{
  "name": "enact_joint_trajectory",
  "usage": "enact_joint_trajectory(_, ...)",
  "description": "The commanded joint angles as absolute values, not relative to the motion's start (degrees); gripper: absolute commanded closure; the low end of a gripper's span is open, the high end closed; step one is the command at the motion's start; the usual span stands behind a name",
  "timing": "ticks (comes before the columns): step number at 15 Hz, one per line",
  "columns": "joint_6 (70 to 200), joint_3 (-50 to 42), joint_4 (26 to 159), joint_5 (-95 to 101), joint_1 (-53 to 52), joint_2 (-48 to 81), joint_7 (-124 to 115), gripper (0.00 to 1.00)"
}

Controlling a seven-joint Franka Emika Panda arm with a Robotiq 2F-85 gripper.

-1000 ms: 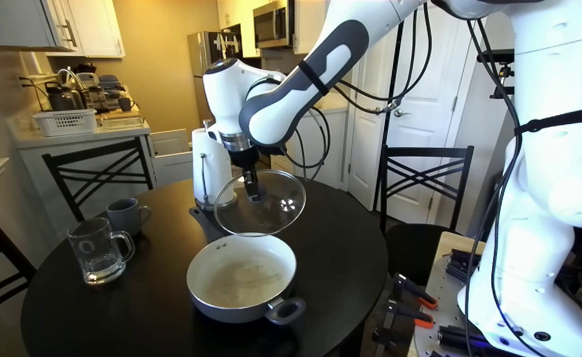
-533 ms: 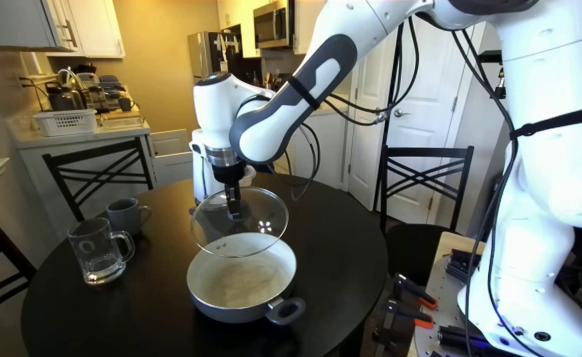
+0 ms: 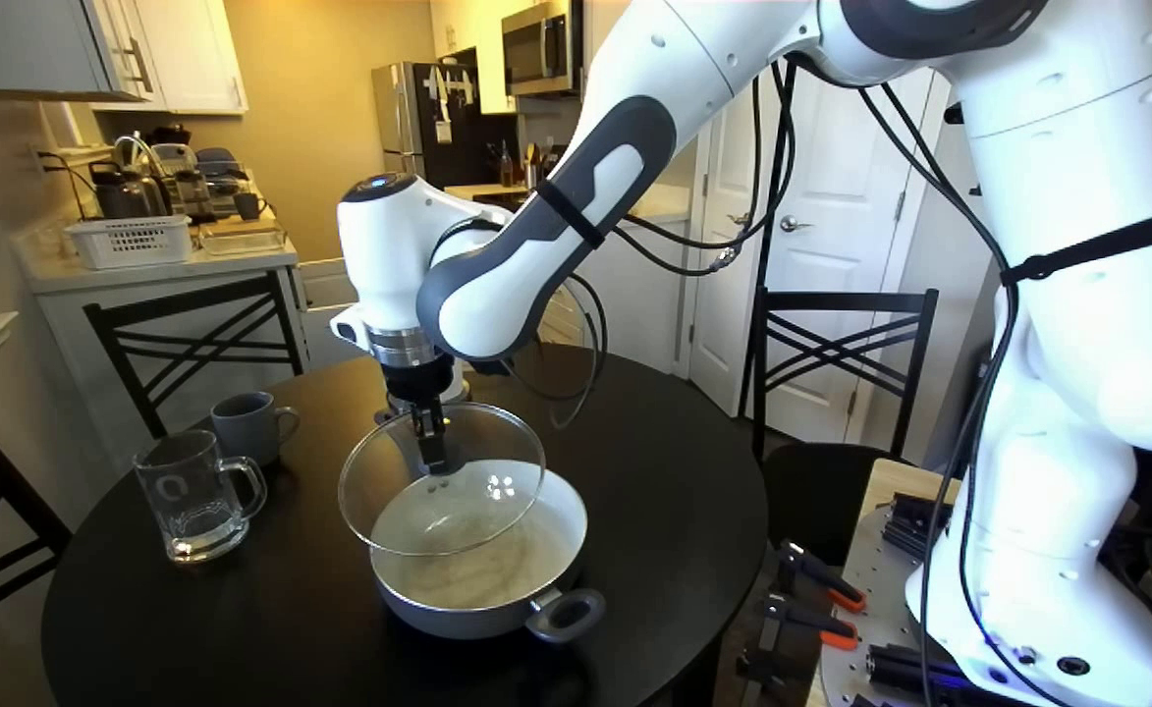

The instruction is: Put the lid on the pot

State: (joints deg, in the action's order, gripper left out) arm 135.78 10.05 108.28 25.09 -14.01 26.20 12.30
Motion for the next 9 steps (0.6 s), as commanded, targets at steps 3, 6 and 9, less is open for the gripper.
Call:
enact_joint_trajectory(3, 132.53, 10.34, 107.49, 23.47, -15.05, 25.93, 13.85, 0.67)
enact_joint_trajectory(6, 132.22, 10.66, 109.09, 22.38, -14.41, 24.53, 14.18, 0.67)
enact_joint_trajectory(9, 131.57, 11.28, 110.57, 18.95, -13.49, 23.70, 14.68, 0.67)
